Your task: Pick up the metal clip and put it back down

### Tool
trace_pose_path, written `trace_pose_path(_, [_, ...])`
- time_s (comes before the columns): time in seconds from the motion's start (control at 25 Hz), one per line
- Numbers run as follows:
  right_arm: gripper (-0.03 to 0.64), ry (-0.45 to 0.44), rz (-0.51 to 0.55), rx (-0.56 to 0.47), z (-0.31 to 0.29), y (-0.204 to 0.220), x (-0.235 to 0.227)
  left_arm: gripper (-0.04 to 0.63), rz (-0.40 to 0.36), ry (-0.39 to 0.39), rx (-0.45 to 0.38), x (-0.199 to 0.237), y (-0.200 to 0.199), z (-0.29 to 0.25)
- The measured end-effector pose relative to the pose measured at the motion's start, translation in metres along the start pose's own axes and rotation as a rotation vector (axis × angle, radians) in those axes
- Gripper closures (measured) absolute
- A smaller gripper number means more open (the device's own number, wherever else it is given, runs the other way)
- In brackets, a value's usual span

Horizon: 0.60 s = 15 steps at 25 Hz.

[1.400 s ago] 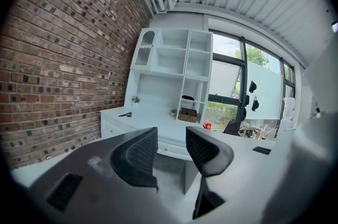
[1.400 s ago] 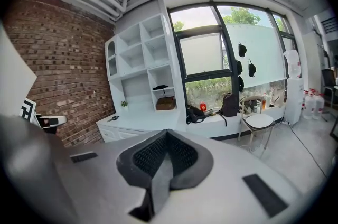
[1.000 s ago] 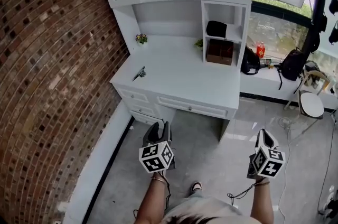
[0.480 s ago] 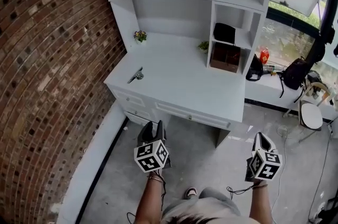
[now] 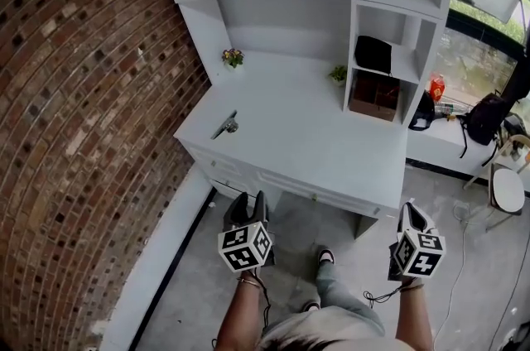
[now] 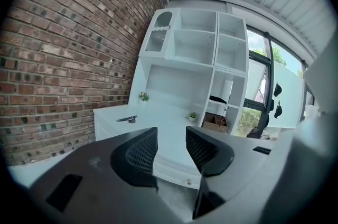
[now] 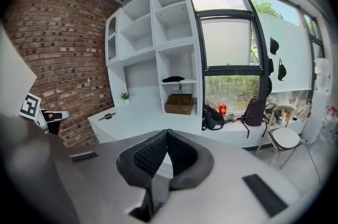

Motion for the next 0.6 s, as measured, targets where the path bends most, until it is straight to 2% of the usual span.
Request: trace_pose_path(0.6, [0.615, -0.145, 0.101, 0.036, -0.18, -0.094, 0.016, 0.433, 0.06, -0.083, -0.009, 0.006, -0.034, -0.14])
Point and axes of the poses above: the fingertips, and each gripper's own axes: z backward along the fingers, x to its left, y out of its underside, the point moved 9 cm from there along z, backward along the fingers, and after that the axes turned 4 degrees about -z, right-handed, at the moved point
